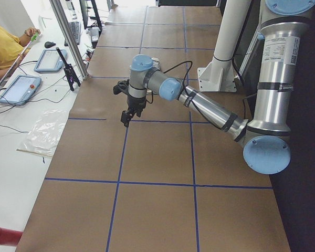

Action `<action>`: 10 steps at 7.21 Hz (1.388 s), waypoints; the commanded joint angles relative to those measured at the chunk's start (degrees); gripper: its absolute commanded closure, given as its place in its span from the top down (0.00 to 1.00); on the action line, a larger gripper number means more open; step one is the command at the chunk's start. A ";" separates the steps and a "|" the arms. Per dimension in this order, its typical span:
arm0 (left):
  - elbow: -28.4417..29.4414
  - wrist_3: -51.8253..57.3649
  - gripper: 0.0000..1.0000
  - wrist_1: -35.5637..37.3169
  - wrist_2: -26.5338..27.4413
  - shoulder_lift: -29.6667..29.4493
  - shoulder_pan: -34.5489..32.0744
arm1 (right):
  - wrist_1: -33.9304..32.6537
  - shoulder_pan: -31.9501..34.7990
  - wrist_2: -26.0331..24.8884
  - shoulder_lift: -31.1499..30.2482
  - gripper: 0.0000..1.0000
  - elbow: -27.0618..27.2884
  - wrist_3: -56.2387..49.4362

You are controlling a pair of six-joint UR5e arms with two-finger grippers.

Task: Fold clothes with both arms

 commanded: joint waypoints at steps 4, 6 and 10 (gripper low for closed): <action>14.66 9.83 1.00 0.30 -14.53 9.82 -17.44 | 0.17 6.83 6.19 -6.16 1.00 -5.23 -0.11; 16.54 10.01 1.00 -0.41 -18.83 11.74 -17.52 | 0.17 6.83 6.19 -6.24 1.00 -5.23 -0.11; 13.39 10.09 1.00 -1.20 -10.94 10.53 -17.52 | 0.17 6.83 6.28 -5.63 1.00 -5.15 -0.02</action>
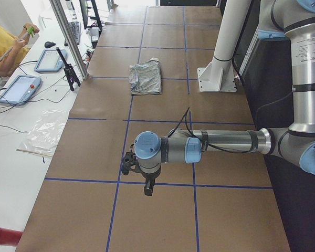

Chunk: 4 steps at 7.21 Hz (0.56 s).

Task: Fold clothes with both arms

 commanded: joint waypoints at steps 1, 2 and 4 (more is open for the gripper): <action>-1.81 0.19 1.00 -0.77 3.06 -0.47 0.01 | 0.00 0.00 0.15 -0.08 1.00 -0.17 -0.11; -1.20 0.10 1.00 -1.73 3.24 -0.30 0.10 | 0.09 0.00 -0.02 -0.25 1.00 0.09 -0.54; -0.85 -0.07 1.00 -2.01 3.24 -0.12 0.10 | 0.09 0.00 -0.73 -0.34 1.00 -0.26 -0.55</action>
